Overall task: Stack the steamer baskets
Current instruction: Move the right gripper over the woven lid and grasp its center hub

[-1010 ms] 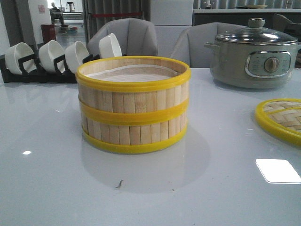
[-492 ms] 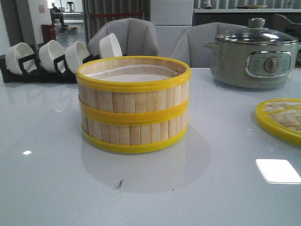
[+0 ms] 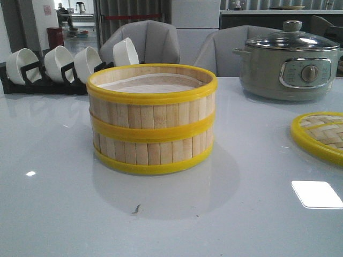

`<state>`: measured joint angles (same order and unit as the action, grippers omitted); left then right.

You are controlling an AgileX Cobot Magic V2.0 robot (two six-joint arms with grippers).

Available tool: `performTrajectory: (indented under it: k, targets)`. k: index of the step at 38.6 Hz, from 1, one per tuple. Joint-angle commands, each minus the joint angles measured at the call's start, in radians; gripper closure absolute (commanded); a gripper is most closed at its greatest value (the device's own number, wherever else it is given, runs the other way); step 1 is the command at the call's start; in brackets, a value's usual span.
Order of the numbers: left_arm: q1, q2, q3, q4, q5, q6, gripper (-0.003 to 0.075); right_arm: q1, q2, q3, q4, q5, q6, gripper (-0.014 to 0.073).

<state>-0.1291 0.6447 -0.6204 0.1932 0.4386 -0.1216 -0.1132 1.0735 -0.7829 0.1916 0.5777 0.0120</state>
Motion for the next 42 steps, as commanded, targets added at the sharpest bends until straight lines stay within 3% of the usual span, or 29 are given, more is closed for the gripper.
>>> performTrajectory:
  k: [1,10,19,31,42]
  targets:
    - [-0.001,-0.001,-0.029,0.006,-0.089,-0.009,0.0633,-0.005,-0.009,-0.031,0.018,-0.046,-0.012,0.0543]
    - [-0.001,-0.001,-0.029,0.006,-0.089,-0.009,0.0633,-0.004,-0.009,-0.031,0.018,-0.016,-0.023,0.0525]
    - [-0.001,-0.001,-0.029,0.006,-0.089,-0.009,0.0633,0.014,-0.009,-0.031,0.018,-0.005,-0.123,0.0270]
    - [-0.001,-0.001,-0.029,0.006,-0.089,-0.009,0.0633,0.011,0.108,-0.068,0.017,-0.054,-0.123,0.0279]
    - [-0.001,-0.001,-0.029,0.006,-0.089,-0.009,0.0633,0.002,0.415,-0.295,0.017,-0.016,-0.123,0.0284]
